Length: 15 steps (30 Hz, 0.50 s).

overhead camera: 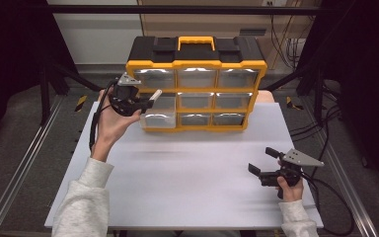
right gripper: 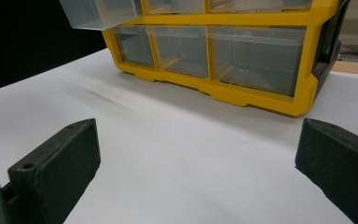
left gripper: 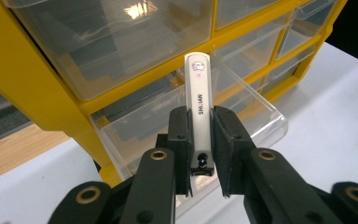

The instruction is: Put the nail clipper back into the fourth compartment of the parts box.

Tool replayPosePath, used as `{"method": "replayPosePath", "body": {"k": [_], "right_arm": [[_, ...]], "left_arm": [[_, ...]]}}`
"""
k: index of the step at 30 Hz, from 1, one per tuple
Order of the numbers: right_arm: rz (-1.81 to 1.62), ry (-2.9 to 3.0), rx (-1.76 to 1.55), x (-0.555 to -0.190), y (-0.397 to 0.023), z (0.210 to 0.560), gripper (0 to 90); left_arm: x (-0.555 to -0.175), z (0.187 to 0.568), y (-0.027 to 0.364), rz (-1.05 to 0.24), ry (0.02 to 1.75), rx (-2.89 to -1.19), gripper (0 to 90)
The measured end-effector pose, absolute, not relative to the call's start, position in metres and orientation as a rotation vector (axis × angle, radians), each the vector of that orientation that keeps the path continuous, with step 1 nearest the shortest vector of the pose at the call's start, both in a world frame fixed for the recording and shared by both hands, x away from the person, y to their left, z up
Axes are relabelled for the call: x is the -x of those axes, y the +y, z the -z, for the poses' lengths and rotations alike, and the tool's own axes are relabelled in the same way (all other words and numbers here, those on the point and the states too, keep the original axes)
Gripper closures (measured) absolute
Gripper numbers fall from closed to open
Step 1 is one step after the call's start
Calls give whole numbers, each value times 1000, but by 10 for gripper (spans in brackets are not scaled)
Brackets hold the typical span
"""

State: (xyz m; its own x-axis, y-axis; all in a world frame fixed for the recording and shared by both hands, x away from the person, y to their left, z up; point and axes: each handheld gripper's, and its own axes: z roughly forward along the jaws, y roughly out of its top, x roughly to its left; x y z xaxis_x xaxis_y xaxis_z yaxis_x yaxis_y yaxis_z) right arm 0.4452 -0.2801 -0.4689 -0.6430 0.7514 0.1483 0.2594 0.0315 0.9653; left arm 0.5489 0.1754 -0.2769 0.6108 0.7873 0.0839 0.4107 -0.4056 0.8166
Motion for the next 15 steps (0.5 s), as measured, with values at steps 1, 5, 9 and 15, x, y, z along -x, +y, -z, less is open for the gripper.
{"method": "replayPosePath", "body": {"k": [1, 5, 9, 15], "right_arm": [[-1644, 1913, -1023, -445, -280, 469, 3], [-1644, 1912, -1025, -445, -280, 469, 3], [-1644, 1912, -1024, -445, -280, 469, 3], [-1644, 1911, -1023, -445, -281, 469, 3]], "left_arm": [[-550, 278, 175, -595, 945, -2031, 770], [-554, 280, 177, -599, 950, -2043, 770], [-557, 283, 179, -597, 959, -2048, 770], [-561, 286, 180, -613, 952, -2070, 770]]}}
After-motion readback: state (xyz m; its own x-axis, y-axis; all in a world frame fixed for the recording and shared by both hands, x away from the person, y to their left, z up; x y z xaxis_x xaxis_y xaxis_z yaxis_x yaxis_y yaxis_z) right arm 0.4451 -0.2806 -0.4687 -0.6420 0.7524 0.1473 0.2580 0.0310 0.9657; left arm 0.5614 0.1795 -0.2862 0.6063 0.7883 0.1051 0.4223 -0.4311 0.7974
